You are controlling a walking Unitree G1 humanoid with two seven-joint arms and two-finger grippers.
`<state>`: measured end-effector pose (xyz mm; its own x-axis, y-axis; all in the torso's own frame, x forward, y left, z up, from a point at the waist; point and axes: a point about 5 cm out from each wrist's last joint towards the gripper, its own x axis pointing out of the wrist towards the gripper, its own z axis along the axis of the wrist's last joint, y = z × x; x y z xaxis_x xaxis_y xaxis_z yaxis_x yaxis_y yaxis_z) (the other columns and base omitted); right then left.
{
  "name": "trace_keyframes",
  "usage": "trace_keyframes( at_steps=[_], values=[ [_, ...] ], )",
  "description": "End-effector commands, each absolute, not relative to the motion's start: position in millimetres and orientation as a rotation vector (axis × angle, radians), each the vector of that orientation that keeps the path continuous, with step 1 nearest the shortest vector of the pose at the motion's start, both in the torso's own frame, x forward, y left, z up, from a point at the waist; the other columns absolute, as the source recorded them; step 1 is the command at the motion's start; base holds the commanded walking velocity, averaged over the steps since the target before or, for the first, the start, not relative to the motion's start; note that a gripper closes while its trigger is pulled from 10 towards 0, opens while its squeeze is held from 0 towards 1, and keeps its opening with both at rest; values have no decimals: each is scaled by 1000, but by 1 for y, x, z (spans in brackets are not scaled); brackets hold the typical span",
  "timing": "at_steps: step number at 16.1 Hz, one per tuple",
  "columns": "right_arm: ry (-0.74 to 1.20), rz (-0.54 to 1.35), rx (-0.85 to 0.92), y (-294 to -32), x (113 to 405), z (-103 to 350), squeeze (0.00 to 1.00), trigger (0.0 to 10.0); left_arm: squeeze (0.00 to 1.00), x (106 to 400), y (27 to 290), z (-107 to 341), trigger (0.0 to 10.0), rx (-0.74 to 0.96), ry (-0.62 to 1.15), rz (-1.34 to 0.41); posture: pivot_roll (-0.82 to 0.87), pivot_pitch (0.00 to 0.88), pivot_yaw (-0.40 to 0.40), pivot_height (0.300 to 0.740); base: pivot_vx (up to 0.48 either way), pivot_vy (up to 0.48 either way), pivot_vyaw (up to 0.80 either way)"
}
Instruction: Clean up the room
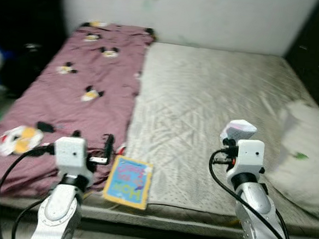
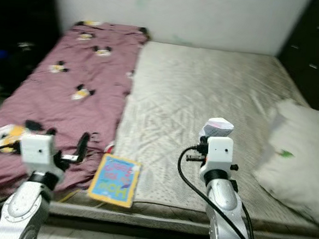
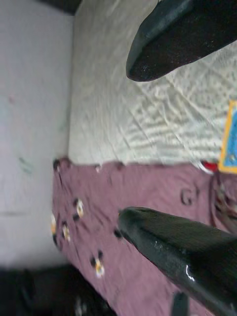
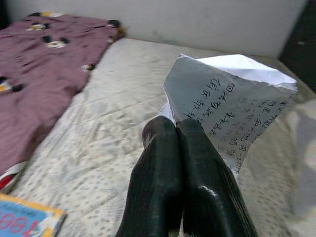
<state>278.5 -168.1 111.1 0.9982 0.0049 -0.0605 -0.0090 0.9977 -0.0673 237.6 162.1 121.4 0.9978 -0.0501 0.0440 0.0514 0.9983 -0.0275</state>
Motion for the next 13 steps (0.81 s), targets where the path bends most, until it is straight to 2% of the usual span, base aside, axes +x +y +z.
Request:
trace_keyframes(
  at_steps=[1, 10, 13],
  values=[
    [52, 0, -65, -167, 284, 114, 0, 10000, 0, 239, 164, 119, 10000, -19, -38, -46, 41, 0, -1, 740, 0, 0, -444],
    [28, 24, -77, -160, 295, 118, 0, 10000, 0, 243, 162, 122, 10000, -24, -49, -53, 57, 0, -14, 740, 0, 0, 0],
    [37, 21, -74, -160, 296, 116, 0, 10000, 0, 245, 160, 122, 10000, -29, -48, -68, 55, 0, -14, 740, 271, 0, -477]
  ],
)
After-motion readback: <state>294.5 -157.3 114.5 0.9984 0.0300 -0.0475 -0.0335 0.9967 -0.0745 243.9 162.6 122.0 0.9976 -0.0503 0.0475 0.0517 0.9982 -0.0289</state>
